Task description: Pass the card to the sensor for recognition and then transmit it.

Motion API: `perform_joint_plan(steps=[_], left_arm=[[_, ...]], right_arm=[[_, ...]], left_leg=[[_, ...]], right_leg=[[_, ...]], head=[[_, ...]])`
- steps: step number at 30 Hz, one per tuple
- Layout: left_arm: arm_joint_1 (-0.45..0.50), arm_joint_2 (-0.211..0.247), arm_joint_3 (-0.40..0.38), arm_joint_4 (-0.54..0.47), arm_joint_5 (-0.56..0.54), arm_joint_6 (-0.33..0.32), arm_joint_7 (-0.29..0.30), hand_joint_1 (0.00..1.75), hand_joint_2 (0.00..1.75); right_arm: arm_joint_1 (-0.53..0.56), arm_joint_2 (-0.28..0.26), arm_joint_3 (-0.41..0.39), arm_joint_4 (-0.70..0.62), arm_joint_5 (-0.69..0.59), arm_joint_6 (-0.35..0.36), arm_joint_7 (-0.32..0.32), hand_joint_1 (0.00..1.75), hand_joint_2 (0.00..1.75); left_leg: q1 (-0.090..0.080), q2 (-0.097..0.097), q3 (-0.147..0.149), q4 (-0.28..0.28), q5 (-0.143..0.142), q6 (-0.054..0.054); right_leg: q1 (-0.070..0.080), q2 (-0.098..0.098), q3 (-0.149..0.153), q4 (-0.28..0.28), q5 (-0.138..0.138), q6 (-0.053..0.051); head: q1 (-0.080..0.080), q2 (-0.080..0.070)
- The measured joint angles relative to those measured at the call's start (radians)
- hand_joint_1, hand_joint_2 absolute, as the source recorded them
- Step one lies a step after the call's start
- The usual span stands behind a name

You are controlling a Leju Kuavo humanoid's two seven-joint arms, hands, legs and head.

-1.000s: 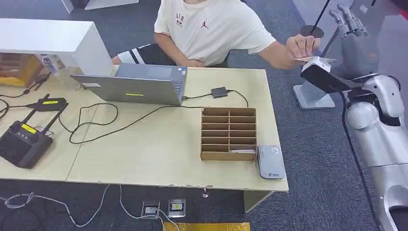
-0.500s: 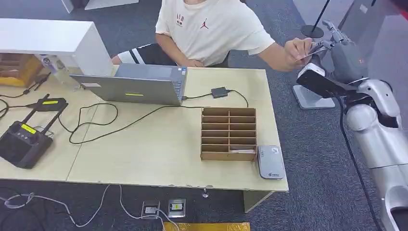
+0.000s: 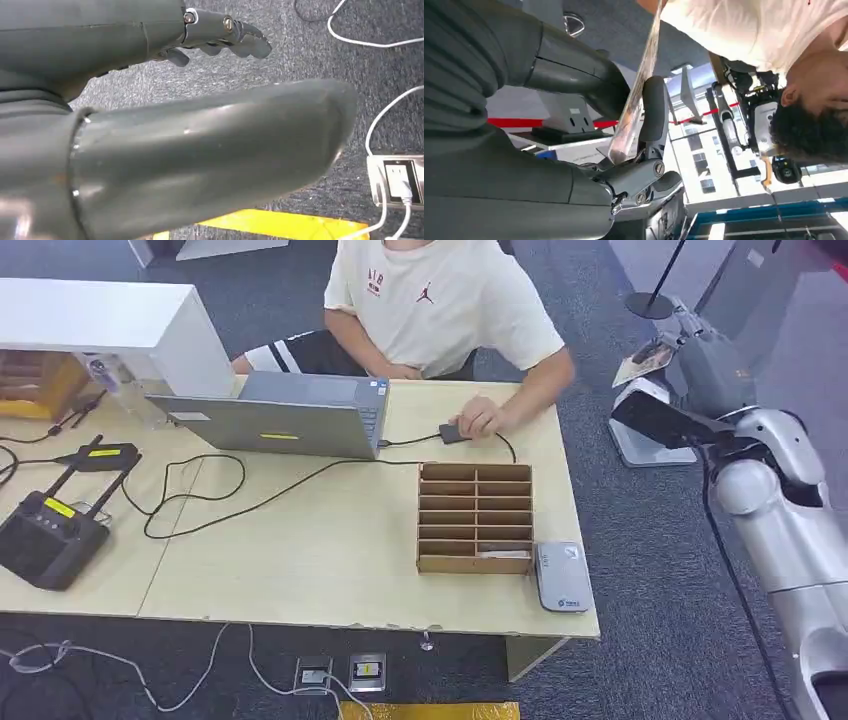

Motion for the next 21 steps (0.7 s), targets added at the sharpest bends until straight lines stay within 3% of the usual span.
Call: perform_joint_plan(steps=[21], left_arm=[[0.004,-0.013,0.0,0.0,0.011,-0.002,0.028,0.0,0.0]], right_arm=[[0.301,-0.037,0.015,-0.016,-0.065,0.061,0.083,1.75,1.75]], left_leg=[[0.0,0.0,-0.001,0.0,-0.001,0.0]], right_leg=[[0.0,0.0,-0.001,0.0,0.0,0.0]], head=[[0.0,0.0]])
